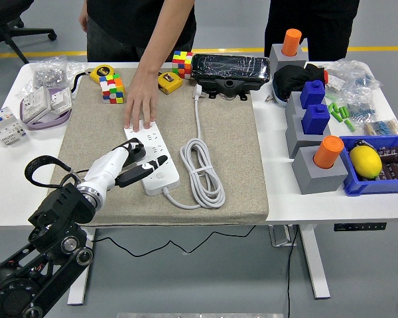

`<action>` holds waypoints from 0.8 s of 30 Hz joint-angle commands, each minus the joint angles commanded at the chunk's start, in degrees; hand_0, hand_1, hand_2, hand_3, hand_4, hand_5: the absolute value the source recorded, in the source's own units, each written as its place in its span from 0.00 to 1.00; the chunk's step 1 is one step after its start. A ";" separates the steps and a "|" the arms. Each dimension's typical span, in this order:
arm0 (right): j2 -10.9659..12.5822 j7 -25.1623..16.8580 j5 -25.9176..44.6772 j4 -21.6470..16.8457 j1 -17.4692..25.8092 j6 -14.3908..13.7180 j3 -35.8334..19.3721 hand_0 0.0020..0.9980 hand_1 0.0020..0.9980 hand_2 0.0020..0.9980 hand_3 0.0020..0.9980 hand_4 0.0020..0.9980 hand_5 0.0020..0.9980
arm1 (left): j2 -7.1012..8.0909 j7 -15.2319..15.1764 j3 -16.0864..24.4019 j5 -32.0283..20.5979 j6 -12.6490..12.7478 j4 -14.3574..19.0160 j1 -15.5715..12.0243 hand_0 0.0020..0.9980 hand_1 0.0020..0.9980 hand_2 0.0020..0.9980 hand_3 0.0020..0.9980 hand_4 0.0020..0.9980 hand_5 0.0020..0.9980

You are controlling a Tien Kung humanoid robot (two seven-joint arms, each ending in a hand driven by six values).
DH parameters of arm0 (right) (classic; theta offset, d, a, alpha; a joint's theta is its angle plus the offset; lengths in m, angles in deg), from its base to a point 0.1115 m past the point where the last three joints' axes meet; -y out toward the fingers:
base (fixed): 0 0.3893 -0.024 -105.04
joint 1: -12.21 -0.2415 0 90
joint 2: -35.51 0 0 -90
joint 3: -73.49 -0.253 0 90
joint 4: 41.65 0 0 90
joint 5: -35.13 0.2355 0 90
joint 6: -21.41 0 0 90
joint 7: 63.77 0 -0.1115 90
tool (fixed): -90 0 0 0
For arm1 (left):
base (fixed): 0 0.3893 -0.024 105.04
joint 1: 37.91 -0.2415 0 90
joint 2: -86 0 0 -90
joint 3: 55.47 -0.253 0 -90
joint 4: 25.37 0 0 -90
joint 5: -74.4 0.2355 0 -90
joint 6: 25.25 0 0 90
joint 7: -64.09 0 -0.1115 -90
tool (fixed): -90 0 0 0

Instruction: Pick up the plug,place it near the board,insert it into the board,press the button

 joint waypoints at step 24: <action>0.22 -0.24 0.41 0.00 -0.47 0.05 0.14 0.78 0.72 0.72 0.75 1.00 0.94 | 2.16 0.30 -6.03 -1.68 -1.39 -3.06 6.42 0.94 0.93 0.92 0.92 1.00 1.00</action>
